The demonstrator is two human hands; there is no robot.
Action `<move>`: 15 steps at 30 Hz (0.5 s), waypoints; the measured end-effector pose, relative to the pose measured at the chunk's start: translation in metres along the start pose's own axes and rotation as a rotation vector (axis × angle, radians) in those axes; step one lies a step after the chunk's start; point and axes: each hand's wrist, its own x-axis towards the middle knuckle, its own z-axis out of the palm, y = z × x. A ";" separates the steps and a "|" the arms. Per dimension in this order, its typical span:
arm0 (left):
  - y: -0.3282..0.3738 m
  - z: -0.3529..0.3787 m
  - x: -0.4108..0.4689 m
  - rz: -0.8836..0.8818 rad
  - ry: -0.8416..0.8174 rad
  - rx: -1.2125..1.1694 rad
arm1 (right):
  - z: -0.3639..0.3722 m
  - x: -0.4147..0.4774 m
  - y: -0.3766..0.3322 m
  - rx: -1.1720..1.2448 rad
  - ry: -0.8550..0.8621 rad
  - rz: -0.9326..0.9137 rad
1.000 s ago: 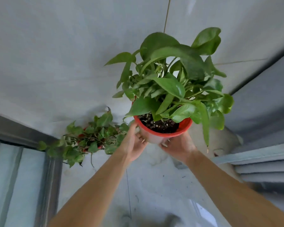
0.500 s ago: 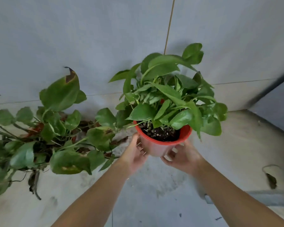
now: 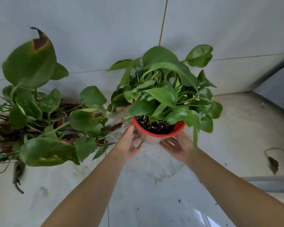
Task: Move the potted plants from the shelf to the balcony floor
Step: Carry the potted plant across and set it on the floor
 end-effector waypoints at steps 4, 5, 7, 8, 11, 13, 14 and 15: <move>-0.006 -0.001 -0.002 0.010 0.009 0.002 | 0.005 0.000 -0.002 -0.116 -0.026 -0.079; -0.007 -0.001 -0.004 0.020 -0.004 0.011 | 0.006 -0.001 -0.002 -0.120 -0.021 -0.086; -0.010 -0.002 -0.008 0.032 -0.011 0.030 | 0.004 -0.002 0.000 -0.141 0.012 -0.073; -0.011 -0.002 -0.010 0.035 -0.010 0.030 | 0.003 -0.003 0.001 -0.143 0.026 -0.056; -0.011 0.000 -0.016 0.058 -0.014 0.003 | 0.000 -0.009 0.004 -0.064 0.043 -0.020; -0.012 0.001 -0.020 0.057 0.015 -0.027 | 0.002 -0.015 0.004 -0.100 0.013 -0.018; -0.013 0.002 -0.020 0.044 0.026 -0.058 | 0.002 -0.017 0.004 -0.088 0.007 -0.006; -0.015 0.002 -0.021 0.026 0.039 -0.098 | 0.001 -0.019 0.005 -0.050 0.008 0.012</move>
